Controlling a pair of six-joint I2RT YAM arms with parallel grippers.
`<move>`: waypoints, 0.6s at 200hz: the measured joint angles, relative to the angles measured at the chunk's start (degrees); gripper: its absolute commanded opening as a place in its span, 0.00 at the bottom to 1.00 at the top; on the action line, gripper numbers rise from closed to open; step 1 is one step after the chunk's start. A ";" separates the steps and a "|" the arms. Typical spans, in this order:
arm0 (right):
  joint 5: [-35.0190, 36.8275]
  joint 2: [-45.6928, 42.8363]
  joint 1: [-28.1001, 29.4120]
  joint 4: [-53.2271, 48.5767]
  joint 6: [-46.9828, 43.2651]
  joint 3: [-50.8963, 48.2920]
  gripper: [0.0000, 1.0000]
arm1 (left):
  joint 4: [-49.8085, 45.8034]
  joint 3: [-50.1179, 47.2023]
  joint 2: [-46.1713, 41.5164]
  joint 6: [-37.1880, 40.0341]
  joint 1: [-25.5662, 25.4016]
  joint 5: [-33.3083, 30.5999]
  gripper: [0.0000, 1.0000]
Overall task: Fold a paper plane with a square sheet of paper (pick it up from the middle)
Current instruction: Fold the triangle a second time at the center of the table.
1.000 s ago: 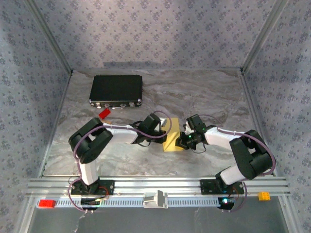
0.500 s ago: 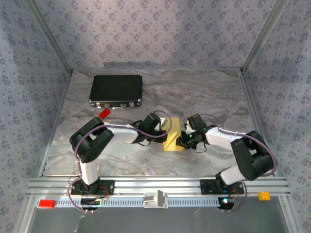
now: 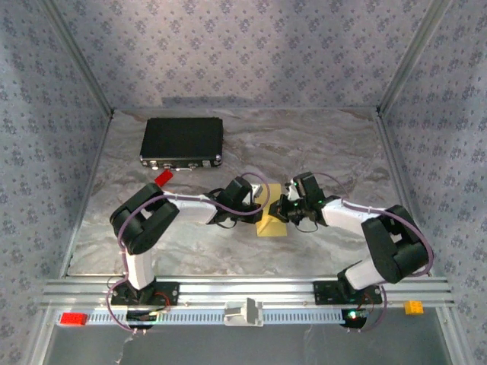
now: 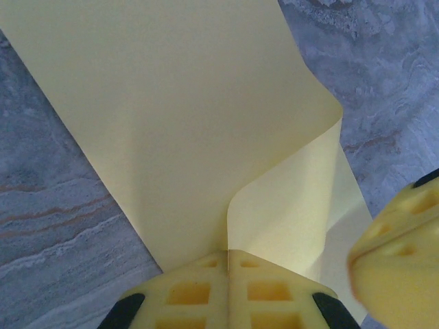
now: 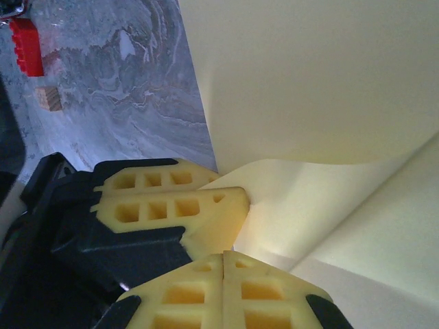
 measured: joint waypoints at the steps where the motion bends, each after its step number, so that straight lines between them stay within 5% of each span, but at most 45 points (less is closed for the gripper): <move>1: 0.00 0.04 0.02 0.07 0.04 0.00 0.00 | 0.00 0.00 0.00 0.00 0.00 0.02 0.04; 120: -0.59 6.16 -0.44 4.72 1.18 -0.79 0.01 | 0.22 0.44 0.46 0.02 0.00 0.48 0.04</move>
